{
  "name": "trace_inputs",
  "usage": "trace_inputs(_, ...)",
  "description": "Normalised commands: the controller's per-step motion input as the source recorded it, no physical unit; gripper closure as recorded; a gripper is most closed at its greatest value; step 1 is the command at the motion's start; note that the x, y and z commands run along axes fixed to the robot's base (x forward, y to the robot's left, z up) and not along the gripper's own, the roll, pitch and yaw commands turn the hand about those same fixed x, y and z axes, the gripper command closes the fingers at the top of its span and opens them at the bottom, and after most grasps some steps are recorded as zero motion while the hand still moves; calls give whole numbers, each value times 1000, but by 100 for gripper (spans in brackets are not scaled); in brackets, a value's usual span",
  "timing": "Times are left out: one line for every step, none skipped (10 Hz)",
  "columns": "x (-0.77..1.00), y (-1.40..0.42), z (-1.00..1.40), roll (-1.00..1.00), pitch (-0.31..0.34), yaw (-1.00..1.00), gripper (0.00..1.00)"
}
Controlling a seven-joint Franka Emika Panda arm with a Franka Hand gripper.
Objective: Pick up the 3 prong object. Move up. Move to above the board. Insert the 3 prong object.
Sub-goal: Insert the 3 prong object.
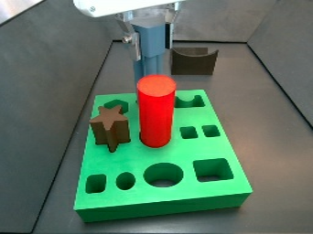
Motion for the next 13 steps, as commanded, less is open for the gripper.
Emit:
trace_inputs(0, 114, -229, 144, 0, -86, 100)
trace_inputs(0, 60, -177, 116, 0, -211, 100)
trace_inputs(0, 17, -163, 97, 0, -289, 100)
trace_inputs(-6, 0, -180, 90, 0, -474, 100)
trace_inputs(-3, 0, -103, 40, 0, -509, 100)
trace_inputs(0, 0, 0, 0, 0, -129, 100)
trace_inputs(0, 0, 0, 9, 0, 0, 100)
trace_inputs(0, -26, 0, 173, 57, 0, 100)
trace_inputs(0, -20, -49, 283, 96, -11, 100)
trace_inputs(29, -3, -111, 416, 141, -54, 100)
trace_inputs(46, 0, -126, 460, 161, -117, 100)
trace_inputs(163, -23, -169, 490, 167, -134, 100)
trace_inputs(143, 0, -249, 220, 20, -106, 100)
